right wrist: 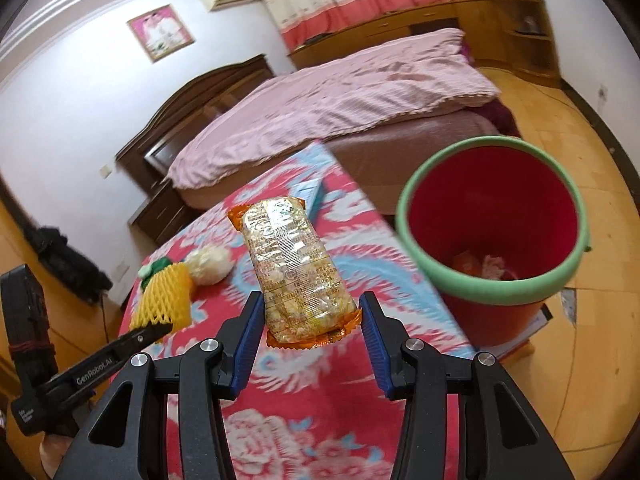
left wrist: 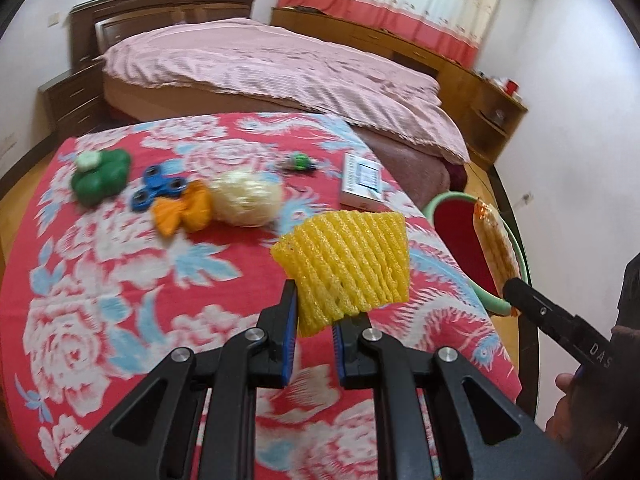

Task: Collect trash
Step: 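Carry the snack bag over the bucket and open the right tool while the left tool carries the net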

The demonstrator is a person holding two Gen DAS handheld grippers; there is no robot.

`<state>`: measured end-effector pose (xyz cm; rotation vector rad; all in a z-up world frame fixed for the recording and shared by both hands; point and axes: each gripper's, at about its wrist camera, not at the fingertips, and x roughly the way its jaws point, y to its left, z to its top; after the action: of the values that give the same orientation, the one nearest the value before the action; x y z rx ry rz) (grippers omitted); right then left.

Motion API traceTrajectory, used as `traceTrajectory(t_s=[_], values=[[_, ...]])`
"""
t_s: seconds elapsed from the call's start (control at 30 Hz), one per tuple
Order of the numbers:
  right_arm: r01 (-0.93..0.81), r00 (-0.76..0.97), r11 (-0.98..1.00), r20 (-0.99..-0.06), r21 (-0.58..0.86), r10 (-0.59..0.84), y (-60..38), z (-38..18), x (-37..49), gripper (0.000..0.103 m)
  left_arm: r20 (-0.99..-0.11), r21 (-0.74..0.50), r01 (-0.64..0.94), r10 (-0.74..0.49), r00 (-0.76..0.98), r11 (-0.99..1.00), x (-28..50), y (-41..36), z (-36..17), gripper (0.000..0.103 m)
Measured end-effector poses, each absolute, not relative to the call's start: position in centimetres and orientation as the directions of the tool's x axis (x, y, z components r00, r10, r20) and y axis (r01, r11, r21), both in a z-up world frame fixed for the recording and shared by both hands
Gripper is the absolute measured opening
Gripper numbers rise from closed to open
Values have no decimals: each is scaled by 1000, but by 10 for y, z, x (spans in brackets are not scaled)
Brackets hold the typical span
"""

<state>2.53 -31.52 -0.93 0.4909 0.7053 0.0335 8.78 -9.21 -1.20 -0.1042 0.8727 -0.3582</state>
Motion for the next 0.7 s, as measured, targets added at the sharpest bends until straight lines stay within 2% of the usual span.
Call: traceTrajectory(t_s=[0.7], values=[[391,752,785,-659,481,29,-418,-40,16,49,-792,-173,453,-397,464,874,125,-226,-29,15]])
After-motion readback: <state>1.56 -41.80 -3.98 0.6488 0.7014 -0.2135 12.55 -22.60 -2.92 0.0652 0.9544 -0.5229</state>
